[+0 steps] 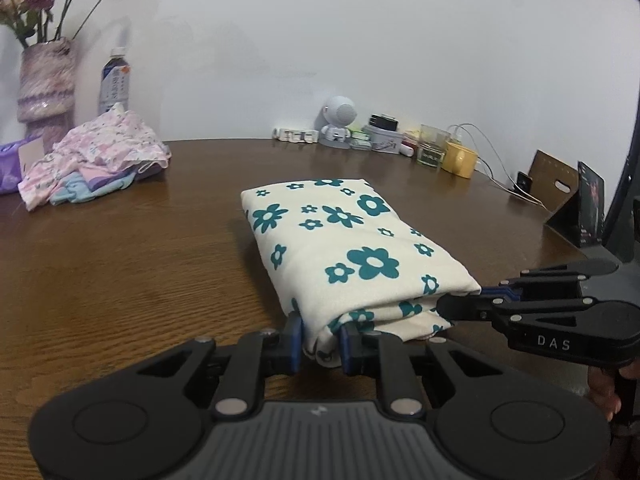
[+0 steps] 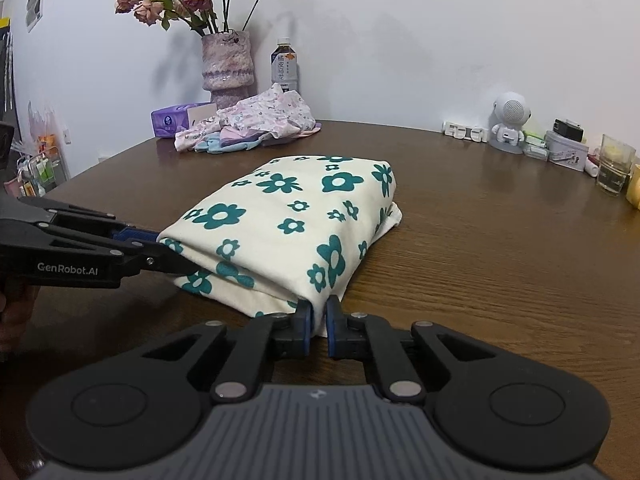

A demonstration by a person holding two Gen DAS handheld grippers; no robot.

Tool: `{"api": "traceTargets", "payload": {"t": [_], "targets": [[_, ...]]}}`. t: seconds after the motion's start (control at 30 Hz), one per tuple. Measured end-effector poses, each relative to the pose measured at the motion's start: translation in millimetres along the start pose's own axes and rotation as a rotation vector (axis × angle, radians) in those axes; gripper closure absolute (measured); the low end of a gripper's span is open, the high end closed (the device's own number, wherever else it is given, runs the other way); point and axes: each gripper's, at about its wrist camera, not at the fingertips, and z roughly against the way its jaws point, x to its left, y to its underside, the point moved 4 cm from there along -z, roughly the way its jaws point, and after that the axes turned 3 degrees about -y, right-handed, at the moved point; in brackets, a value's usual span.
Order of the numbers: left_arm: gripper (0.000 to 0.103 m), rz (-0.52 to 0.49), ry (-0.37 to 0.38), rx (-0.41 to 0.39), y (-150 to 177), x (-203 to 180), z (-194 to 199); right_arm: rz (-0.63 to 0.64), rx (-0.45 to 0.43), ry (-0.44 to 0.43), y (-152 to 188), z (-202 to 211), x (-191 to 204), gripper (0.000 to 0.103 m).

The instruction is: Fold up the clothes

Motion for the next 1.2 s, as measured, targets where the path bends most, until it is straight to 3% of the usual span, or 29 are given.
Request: {"api": "traceTargets", "payload": {"t": [0.7,0.8,0.87,0.97,1.03,1.2], "targets": [[0.080,-0.023,-0.028,-0.017,1.9,-9.1,3.8,-0.024,0.002,0.004,-2.2,-1.1,-0.2,0.096],[0.068,-0.039,-0.024,-0.028,2.1,-11.1,10.4,-0.034,-0.024,-0.008,-2.7,3.6,-0.7,0.095],[0.043,-0.041,-0.023,-0.045,1.5,-11.7,17.6,-0.063,-0.039,-0.029,-4.2,9.4,-3.4,0.093],[0.025,-0.034,-0.034,-0.084,-0.3,-12.2,30.4,-0.089,-0.057,-0.055,-6.6,18.9,-6.6,0.083],[0.019,-0.023,-0.056,-0.112,-1.8,-12.5,38.4,-0.090,-0.069,-0.052,-7.6,24.7,-7.4,0.065],[0.010,-0.047,-0.151,-0.149,-0.6,-19.2,48.1,-0.092,-0.078,-0.041,-4.4,31.8,-5.7,0.057]]}}
